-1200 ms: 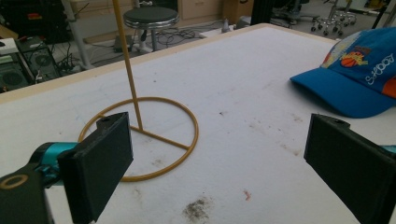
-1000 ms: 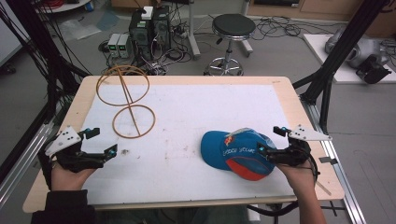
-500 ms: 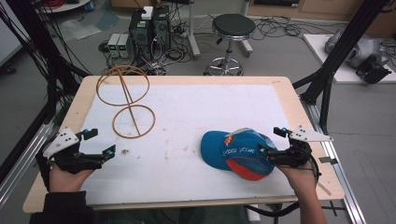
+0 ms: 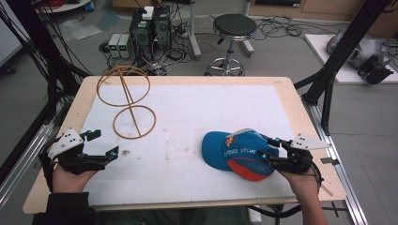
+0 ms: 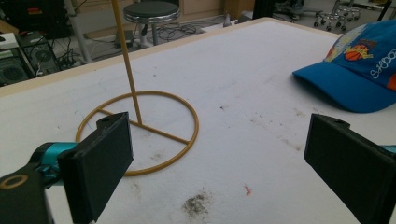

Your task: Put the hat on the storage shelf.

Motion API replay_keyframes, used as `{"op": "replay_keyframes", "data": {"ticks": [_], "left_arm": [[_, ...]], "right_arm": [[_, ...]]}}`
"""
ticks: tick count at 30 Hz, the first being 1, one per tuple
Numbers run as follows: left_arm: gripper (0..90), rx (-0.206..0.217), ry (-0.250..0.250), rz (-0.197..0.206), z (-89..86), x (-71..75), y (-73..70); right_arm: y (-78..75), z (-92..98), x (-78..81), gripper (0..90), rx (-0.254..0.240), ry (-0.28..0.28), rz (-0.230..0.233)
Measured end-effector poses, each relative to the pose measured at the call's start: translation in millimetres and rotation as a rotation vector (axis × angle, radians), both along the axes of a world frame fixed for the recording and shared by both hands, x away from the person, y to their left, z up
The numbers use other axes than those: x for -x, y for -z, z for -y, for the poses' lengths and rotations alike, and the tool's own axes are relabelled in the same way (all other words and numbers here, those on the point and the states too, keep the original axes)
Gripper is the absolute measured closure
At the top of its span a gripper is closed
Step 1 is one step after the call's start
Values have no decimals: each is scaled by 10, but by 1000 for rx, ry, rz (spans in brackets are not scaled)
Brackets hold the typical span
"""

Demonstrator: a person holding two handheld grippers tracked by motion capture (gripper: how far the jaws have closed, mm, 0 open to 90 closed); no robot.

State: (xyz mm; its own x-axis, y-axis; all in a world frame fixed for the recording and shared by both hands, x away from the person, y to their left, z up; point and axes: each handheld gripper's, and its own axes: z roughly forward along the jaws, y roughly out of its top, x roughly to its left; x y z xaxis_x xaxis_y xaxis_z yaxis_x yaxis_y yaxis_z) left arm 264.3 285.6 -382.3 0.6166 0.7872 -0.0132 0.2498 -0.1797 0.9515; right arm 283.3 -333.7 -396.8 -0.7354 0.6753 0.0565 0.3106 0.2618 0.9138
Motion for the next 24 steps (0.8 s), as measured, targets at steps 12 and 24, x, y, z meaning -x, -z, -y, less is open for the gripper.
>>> {"op": "replay_keyframes", "data": {"ticks": [12, 24], "left_arm": [[83, -1, -10, -5, -32, 1, 7], [83, 12, -3, -2, -45, 24, -16]], "right_arm": [[-143, -86, 14, 891, 33, -33, 16], [-858, -466, -143, 893, -101, -142, 122]]}}
